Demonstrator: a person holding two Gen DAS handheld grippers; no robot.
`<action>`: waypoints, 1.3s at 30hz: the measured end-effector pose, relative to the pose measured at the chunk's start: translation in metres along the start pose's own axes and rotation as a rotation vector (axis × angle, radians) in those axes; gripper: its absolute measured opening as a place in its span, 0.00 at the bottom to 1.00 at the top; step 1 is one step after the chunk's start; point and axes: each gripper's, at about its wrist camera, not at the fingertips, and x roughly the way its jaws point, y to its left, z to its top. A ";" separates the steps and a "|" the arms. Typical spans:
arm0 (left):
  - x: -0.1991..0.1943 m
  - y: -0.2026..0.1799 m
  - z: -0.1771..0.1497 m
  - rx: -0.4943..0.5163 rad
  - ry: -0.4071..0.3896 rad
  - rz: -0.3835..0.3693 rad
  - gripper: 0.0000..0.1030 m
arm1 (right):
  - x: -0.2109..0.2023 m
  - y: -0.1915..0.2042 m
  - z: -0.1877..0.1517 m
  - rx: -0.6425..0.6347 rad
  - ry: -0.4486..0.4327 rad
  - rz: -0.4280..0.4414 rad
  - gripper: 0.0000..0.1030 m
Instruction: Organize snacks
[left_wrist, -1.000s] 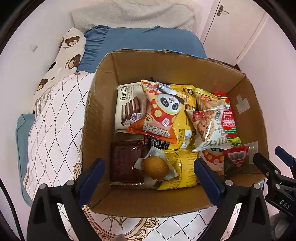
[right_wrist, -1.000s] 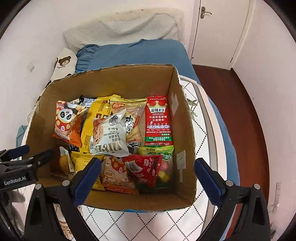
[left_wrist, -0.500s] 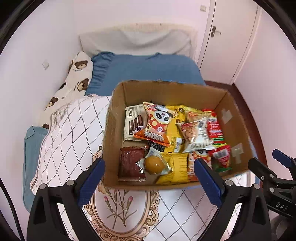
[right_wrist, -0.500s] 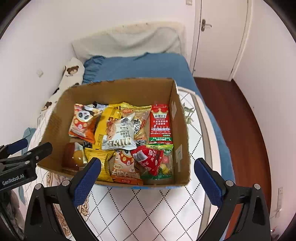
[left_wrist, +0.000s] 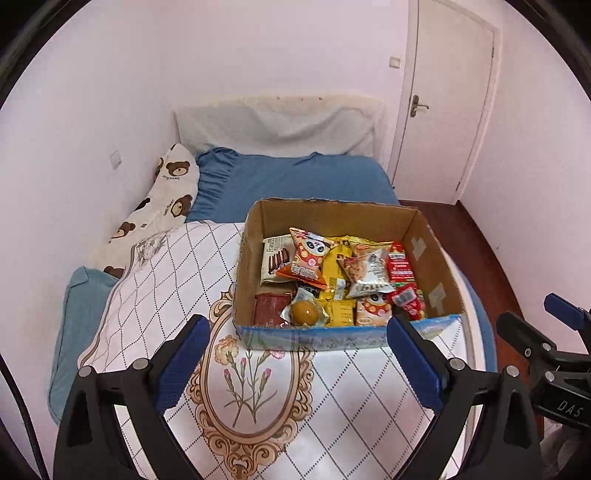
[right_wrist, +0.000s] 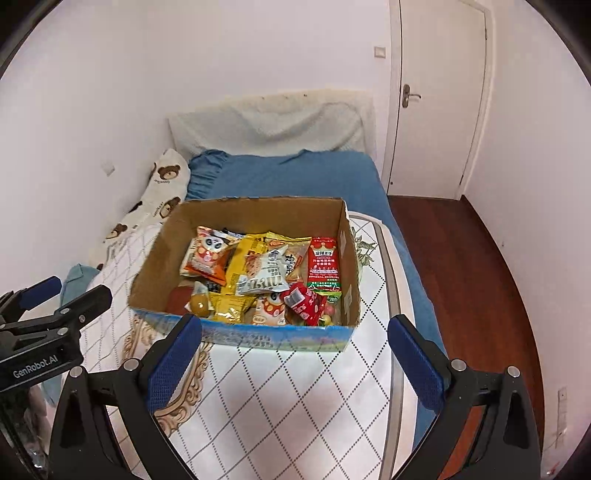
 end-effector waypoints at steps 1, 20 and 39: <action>-0.006 0.000 -0.002 -0.004 -0.004 -0.003 0.95 | -0.008 0.001 -0.003 -0.003 -0.012 -0.004 0.99; -0.103 -0.004 -0.029 0.010 -0.116 -0.018 0.95 | -0.127 0.007 -0.028 0.001 -0.162 0.026 1.00; -0.048 -0.017 -0.014 0.026 -0.083 0.020 0.99 | -0.078 -0.005 -0.023 0.032 -0.144 -0.026 1.00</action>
